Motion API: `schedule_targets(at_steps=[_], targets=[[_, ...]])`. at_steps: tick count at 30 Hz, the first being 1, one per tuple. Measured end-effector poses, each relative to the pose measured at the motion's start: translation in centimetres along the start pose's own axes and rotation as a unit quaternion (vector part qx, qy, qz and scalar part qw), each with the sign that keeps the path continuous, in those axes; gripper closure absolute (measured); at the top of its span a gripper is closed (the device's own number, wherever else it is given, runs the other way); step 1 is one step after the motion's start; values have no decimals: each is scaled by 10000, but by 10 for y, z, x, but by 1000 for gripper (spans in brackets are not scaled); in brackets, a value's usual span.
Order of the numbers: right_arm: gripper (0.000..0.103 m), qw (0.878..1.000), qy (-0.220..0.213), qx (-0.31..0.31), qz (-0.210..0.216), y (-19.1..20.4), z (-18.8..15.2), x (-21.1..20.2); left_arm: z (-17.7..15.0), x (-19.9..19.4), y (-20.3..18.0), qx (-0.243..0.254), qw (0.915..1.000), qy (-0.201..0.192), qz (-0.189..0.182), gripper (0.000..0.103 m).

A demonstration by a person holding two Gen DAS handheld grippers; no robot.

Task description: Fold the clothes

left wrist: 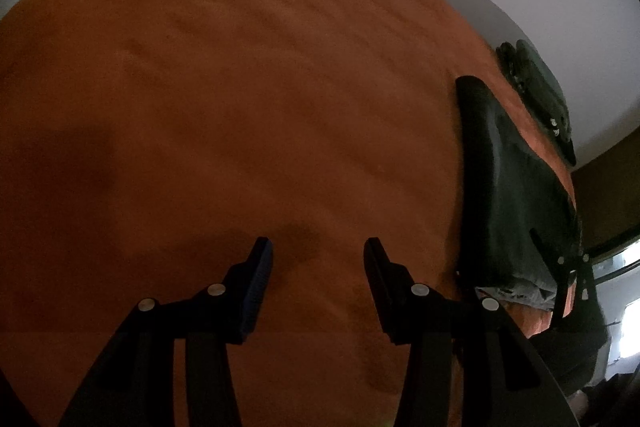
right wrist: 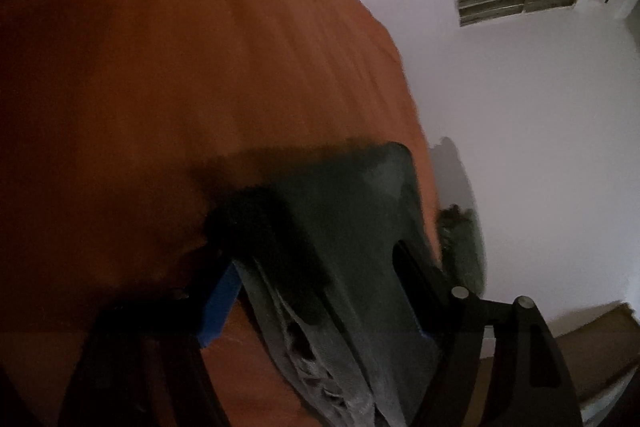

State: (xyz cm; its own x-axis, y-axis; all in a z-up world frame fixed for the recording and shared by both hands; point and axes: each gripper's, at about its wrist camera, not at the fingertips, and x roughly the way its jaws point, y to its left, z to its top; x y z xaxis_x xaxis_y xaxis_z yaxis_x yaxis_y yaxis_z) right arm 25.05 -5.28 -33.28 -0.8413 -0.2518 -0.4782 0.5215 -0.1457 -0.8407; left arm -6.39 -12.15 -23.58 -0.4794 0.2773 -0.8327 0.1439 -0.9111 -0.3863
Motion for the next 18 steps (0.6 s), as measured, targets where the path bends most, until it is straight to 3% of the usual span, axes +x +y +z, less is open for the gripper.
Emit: schedule_targets(at_steps=[6, 11, 15, 16, 17, 18], targets=[[29, 9995, 13, -234, 205, 7, 4, -2, 0, 0, -1, 10, 10000, 27, -35, 54], [29, 9978, 139, -645, -35, 24, 6, 6, -1, 2, -4, 29, 10000, 64, -1, 54], [31, 9993, 165, -313, 132, 14, 7, 14, 1, 3, -8, 121, 9999, 58, -5, 54], [52, 9993, 162, -168, 285, 10, 7, 16, 1, 2, -9, 110, 9999, 38, -7, 54], [60, 9990, 150, -66, 421, 7, 10, 17, 1, 2, -9, 99, 9999, 18, -10, 54], [62, 9984, 137, 37, 556, 4, 12, 18, 1, 1, -10, 81, 10000, -10, -19, 54]])
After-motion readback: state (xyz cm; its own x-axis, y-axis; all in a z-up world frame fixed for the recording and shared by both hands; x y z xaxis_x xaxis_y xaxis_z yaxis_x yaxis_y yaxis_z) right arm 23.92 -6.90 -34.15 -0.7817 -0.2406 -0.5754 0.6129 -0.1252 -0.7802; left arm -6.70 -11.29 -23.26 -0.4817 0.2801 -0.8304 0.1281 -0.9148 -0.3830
